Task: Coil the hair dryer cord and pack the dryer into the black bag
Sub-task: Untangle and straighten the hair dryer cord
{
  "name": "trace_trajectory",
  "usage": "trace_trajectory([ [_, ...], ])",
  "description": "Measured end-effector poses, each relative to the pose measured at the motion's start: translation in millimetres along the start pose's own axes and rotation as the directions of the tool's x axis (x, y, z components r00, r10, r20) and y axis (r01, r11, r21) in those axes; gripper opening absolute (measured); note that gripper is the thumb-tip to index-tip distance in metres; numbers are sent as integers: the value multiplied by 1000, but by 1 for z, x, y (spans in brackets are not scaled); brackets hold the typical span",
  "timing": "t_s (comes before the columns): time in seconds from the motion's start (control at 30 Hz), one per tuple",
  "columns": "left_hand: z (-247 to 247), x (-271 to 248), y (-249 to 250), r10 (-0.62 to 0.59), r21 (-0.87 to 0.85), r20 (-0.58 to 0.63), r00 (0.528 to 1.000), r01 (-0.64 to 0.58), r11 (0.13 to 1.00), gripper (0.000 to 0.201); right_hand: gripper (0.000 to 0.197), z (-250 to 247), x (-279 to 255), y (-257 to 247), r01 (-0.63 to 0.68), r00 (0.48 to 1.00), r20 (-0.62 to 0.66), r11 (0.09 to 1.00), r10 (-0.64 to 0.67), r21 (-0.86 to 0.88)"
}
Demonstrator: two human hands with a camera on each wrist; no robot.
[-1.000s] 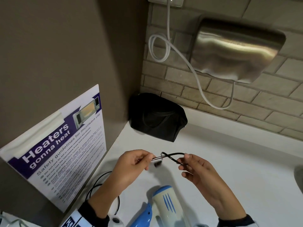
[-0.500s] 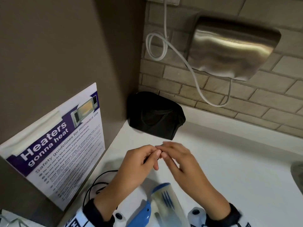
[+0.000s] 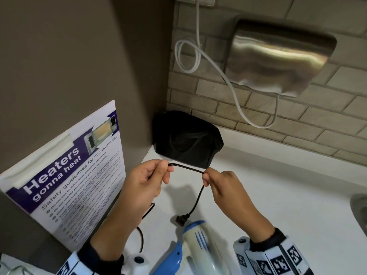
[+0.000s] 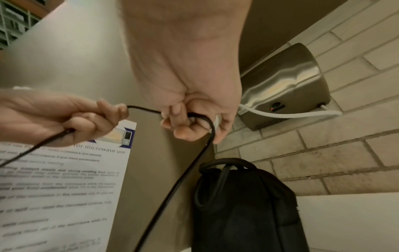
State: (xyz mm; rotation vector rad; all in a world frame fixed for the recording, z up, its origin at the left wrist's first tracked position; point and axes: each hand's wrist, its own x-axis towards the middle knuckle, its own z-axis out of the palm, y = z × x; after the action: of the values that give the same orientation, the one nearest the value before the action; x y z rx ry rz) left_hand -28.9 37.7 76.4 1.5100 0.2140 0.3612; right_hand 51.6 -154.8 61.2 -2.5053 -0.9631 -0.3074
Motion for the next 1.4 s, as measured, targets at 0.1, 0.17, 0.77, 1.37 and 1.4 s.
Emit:
trace_trajectory([
  [0.1, -2, -1, 4, -5, -59, 0, 1000, 5, 998, 28, 23, 1, -3, 8, -38, 999, 19, 998, 39, -53],
  [0.17, -4, -1, 7, 5, -85, 1, 1000, -5, 996, 28, 29, 0, -3, 15, -85, 996, 32, 996, 85, -11],
  [0.77, -18, 2, 11, 73, -80, -51, 996, -77, 994, 30, 37, 22, -16, 93, -459, 883, 64, 884, 465, -84],
  [1.37, -51, 31, -59, -80, 659, 260, 962, -116, 743, 13, 29, -7, -82, 179, -869, 352, 155, 261, 923, 420],
  [1.4, -47, 33, -64, -87, 649, 258, 962, -106, 753, 16, 31, -7, -87, 180, -863, 345, 163, 245, 924, 441],
])
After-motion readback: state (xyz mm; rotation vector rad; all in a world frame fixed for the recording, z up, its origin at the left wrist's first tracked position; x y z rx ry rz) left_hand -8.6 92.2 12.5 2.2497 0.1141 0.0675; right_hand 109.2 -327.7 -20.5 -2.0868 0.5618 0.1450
